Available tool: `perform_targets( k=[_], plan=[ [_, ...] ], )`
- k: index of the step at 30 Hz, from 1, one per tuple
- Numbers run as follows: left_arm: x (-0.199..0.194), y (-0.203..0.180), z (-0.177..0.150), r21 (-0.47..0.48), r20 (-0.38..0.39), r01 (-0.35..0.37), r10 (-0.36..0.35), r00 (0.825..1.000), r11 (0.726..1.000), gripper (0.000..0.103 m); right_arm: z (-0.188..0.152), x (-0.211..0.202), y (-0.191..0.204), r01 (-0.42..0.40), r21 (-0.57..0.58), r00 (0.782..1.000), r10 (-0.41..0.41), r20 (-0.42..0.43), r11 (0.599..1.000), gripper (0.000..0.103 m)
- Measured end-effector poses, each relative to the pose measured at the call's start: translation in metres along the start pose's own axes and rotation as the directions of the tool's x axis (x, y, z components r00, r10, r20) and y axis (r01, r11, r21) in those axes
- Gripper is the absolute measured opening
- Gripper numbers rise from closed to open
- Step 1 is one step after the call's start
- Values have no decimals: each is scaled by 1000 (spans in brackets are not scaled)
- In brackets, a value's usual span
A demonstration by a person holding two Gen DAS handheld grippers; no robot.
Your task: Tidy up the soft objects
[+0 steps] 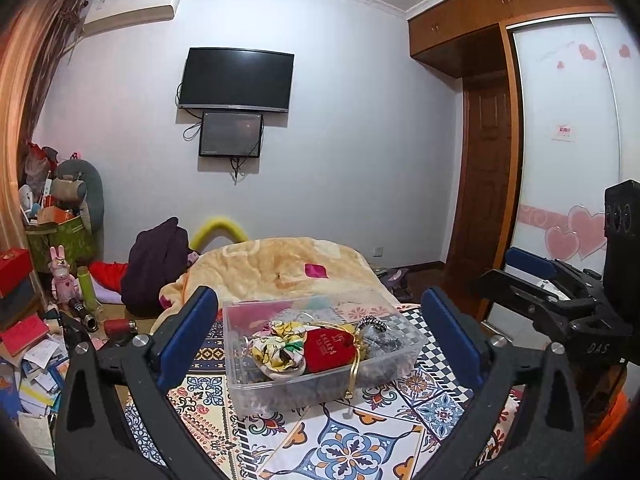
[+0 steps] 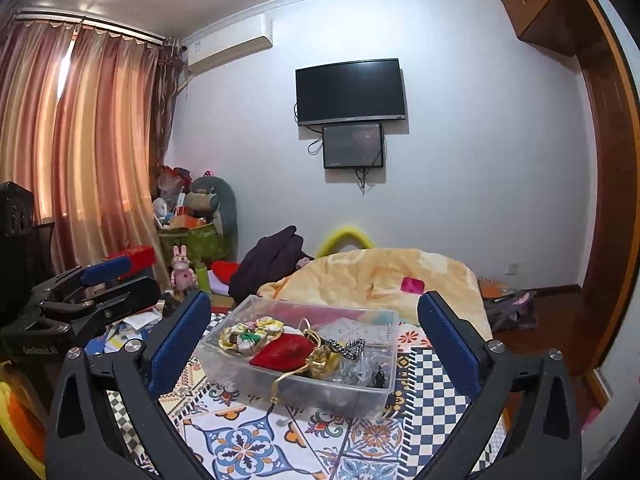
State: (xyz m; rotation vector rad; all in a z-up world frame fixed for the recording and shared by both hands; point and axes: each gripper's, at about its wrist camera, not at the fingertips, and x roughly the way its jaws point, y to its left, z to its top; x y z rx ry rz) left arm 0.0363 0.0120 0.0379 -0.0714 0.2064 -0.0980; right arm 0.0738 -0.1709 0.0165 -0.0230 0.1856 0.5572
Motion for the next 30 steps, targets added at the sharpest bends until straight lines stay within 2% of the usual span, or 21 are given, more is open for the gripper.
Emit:
perform_targets(
  k=[30],
  plan=[
    [2,3,0,-9,-12,3,-3,1000,1000,103,0,-4,1,-3,2,1000,3,4,1000,103]
  ],
)
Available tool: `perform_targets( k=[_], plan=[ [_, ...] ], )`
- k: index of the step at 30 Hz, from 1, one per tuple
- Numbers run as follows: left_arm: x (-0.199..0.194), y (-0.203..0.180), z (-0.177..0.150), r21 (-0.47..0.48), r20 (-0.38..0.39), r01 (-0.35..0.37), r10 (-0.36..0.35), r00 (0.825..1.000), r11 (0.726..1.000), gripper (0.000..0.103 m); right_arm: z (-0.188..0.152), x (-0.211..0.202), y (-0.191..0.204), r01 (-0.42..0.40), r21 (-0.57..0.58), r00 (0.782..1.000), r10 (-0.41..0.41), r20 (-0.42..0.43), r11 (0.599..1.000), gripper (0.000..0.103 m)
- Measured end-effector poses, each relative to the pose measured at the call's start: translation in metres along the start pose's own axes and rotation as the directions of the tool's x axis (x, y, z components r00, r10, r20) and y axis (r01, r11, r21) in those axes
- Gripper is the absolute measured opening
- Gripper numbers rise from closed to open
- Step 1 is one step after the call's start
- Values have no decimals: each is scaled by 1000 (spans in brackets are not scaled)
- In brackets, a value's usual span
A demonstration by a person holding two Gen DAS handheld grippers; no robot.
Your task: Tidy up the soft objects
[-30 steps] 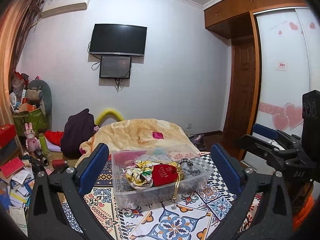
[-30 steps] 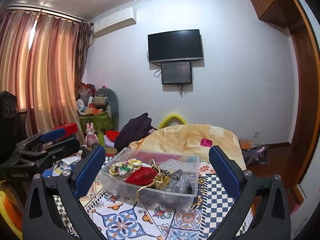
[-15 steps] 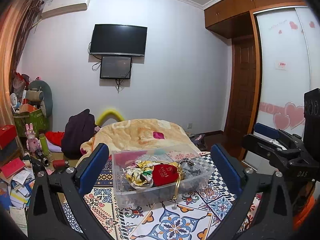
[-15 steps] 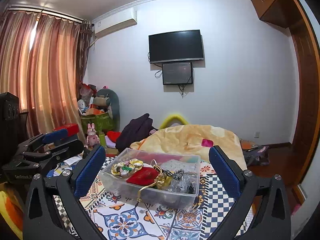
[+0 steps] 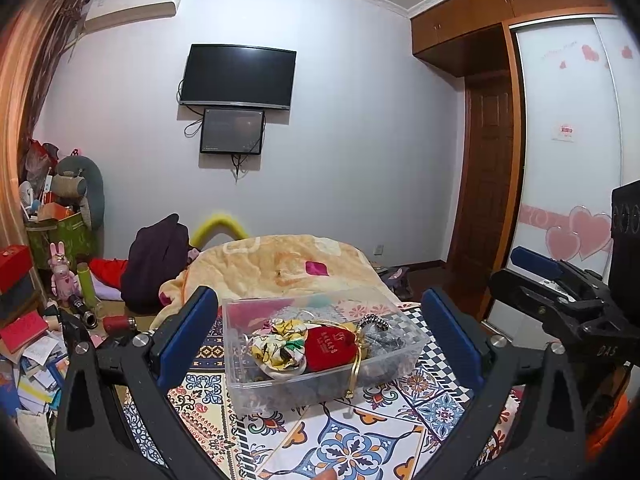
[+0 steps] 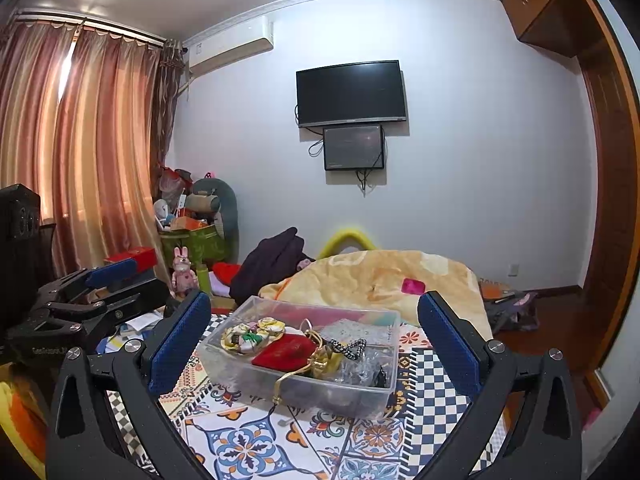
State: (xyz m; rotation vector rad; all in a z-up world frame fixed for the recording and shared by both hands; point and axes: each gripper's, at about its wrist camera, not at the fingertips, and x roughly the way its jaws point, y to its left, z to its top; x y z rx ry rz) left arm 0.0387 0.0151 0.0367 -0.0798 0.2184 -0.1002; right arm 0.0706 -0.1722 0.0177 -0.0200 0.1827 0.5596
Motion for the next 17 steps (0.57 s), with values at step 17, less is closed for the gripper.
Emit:
perform_targets(
  k=[17],
  plan=[
    [4,-3,0,3,-35,9,-9,999,1000,103,0,0,1,6,-6,1000,-6,-11,1000,103]
  ],
)
